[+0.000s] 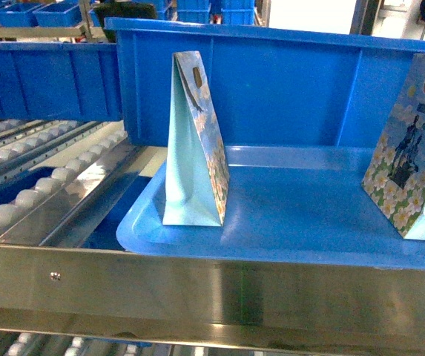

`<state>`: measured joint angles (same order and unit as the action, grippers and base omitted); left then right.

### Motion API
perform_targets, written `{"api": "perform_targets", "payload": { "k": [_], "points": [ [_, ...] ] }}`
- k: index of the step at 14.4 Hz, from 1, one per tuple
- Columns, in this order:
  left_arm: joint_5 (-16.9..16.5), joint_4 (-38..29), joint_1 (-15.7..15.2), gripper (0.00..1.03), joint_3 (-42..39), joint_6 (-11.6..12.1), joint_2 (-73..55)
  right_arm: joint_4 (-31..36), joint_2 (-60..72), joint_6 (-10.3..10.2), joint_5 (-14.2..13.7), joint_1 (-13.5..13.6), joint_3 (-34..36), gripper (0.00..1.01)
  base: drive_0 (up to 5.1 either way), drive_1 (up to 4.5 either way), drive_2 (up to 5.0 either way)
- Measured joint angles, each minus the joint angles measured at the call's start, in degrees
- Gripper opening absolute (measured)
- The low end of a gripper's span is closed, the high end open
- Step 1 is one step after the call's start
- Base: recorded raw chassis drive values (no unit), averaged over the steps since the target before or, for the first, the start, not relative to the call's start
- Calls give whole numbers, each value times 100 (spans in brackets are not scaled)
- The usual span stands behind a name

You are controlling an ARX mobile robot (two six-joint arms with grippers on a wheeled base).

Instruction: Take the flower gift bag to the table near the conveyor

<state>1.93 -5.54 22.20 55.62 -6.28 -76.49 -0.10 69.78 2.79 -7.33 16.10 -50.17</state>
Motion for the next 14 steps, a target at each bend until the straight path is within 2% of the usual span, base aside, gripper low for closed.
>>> {"api": "perform_targets", "payload": {
  "k": [1,5,6,8,12,14],
  "points": [
    [7,-2,0,98,9,0,13,-9,201,0,-33,-48,-98,98,0,0,0],
    [9,-2,0,98,9,0,13,-125,817,-308,-7,-498,-328,98,0,0,0],
    [9,0,0,98,9,0,13,-223,914,-404,72,-564,-398,98,0,0,0],
    [17,-2,0,98,9,0,13,-356,1082,-612,144,-636,-529,98,0,0,0],
    [20,-2,0,98,9,0,13,-422,1182,-1049,267,-588,-527,98,0,0,0],
    [20,-2,0,98,9,0,13,-319,1202,-1115,247,-566,-402,98,0,0,0]
  ]
}}
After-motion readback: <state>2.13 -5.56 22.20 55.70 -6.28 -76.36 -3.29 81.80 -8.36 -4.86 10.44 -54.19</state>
